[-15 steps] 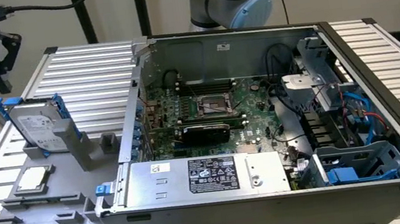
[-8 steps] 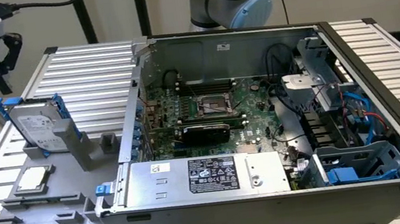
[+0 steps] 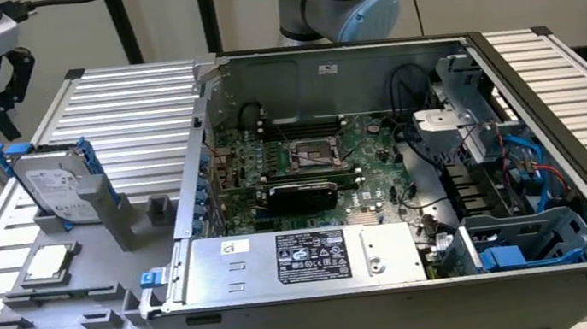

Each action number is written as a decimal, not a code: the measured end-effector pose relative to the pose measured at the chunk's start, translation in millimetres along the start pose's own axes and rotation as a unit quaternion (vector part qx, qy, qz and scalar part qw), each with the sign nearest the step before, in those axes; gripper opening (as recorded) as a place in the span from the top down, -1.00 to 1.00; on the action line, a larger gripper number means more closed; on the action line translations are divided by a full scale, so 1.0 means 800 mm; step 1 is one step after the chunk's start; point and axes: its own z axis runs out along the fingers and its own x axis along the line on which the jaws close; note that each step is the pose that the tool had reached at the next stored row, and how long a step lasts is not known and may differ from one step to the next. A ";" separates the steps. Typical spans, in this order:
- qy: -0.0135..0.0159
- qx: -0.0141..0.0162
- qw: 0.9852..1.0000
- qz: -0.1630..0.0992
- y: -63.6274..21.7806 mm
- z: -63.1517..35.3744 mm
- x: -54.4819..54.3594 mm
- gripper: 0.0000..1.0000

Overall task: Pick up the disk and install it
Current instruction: 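Reach for the disk, then pick up the disk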

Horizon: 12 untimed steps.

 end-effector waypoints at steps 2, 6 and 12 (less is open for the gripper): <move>-0.001 0.000 1.000 -0.018 0.000 0.001 0.000 1.00; -0.002 0.001 0.999 -0.055 0.000 0.002 0.000 1.00; -0.004 0.002 0.994 -0.109 0.000 0.003 0.000 1.00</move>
